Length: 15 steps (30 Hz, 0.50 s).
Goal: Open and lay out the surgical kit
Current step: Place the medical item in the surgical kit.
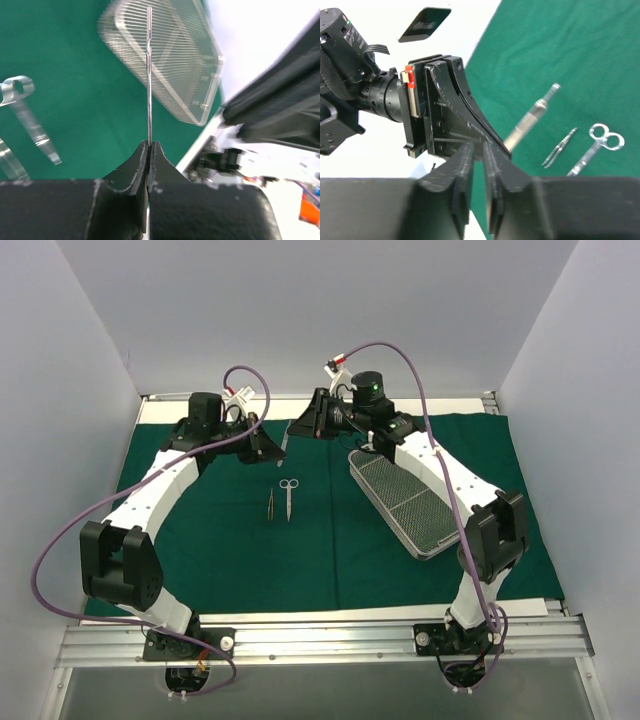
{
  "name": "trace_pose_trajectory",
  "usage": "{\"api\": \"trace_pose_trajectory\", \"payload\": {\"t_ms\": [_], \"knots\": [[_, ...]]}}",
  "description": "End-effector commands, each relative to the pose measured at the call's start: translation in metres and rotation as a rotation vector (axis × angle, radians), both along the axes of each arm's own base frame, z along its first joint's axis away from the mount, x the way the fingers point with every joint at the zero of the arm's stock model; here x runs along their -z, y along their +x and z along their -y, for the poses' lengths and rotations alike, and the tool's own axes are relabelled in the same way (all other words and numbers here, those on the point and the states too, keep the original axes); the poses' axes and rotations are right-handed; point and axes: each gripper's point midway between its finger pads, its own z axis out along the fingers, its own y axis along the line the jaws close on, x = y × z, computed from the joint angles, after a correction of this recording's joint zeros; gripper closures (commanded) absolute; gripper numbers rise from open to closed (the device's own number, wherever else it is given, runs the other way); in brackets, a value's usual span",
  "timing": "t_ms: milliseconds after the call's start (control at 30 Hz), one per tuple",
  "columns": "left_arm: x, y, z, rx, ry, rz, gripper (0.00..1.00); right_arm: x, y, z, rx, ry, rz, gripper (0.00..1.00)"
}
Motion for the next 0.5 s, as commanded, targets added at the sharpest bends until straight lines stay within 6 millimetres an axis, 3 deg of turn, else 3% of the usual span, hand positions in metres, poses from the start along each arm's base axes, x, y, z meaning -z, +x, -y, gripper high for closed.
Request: {"api": "trace_pose_trajectory", "payload": {"t_ms": [0, 33, 67, 133, 233, 333, 367, 433, 467], "knots": [[0.013, 0.004, -0.03, -0.08, 0.16, -0.011, 0.98, -0.03, 0.011, 0.01, 0.049, -0.03, 0.098, 0.84], [0.022, 0.006, -0.04, -0.102, 0.217, -0.003, 0.98, -0.039, 0.018, 0.015, 0.076, -0.051, 0.134, 0.77], [0.027, 0.004, -0.048, -0.129, 0.264, -0.007, 0.98, -0.023, 0.025, 0.031, 0.121, -0.147, 0.123, 0.73], [0.049, -0.003, -0.069, -0.186, 0.379, -0.064, 0.98, -0.025, 0.031, 0.043, 0.144, -0.207, 0.151, 0.71], [0.076, -0.011, -0.09, -0.247, 0.481, -0.105, 0.98, -0.002, 0.03, 0.064, 0.149, -0.336, 0.134, 0.69], [0.1, -0.023, -0.098, -0.262, 0.526, -0.168, 0.98, 0.006, 0.024, 0.072, 0.142, -0.374, 0.141, 0.68], [0.103, -0.019, -0.098, -0.273, 0.525, -0.151, 0.98, 0.019, 0.019, 0.074, 0.134, -0.388, 0.12, 0.68], [0.115, -0.022, -0.098, -0.268, 0.525, -0.171, 0.98, 0.019, 0.013, 0.078, 0.138, -0.384, 0.122, 0.68], [0.123, -0.022, -0.097, -0.257, 0.528, -0.195, 0.98, 0.031, 0.008, 0.081, 0.134, -0.399, 0.099, 0.69]]}}
